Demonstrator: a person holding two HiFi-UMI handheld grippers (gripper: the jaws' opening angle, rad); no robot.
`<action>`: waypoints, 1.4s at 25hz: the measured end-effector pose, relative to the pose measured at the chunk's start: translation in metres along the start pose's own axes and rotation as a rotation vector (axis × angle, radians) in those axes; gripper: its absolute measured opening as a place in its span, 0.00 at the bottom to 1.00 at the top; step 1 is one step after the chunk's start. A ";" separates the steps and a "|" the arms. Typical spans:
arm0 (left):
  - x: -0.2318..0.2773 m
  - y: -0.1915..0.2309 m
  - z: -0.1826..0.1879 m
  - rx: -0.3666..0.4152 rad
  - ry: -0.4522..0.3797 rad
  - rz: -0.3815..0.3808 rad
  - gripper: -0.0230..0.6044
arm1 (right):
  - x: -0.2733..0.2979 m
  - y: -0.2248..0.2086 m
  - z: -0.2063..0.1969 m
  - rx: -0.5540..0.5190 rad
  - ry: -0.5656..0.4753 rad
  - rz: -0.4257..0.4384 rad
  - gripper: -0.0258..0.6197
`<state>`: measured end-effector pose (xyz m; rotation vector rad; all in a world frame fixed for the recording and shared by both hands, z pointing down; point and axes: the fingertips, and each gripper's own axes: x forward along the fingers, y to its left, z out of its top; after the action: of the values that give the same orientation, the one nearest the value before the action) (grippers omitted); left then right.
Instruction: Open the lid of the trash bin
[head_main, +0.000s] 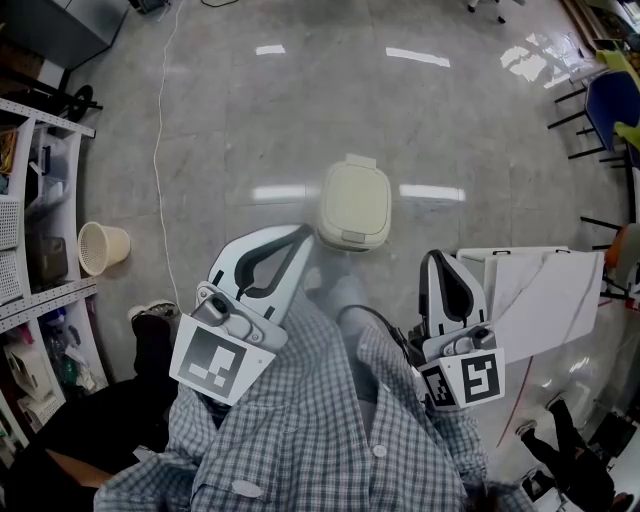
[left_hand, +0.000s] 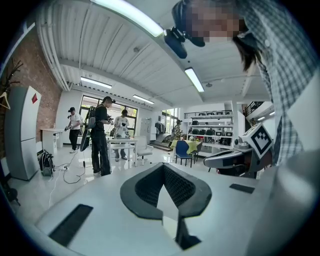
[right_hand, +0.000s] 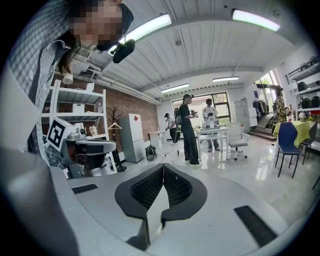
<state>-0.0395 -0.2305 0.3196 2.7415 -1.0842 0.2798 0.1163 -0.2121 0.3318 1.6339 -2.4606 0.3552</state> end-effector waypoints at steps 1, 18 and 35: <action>0.000 0.000 -0.001 0.000 0.002 0.001 0.04 | 0.000 0.000 0.000 0.002 0.001 0.001 0.07; 0.011 0.007 -0.003 -0.008 0.022 0.006 0.04 | 0.017 -0.005 -0.002 0.013 0.021 0.023 0.07; 0.032 0.019 0.002 -0.005 0.028 0.002 0.04 | 0.038 -0.015 0.004 0.012 0.031 0.036 0.07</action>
<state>-0.0296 -0.2653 0.3271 2.7234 -1.0797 0.3141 0.1151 -0.2523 0.3401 1.5785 -2.4728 0.3977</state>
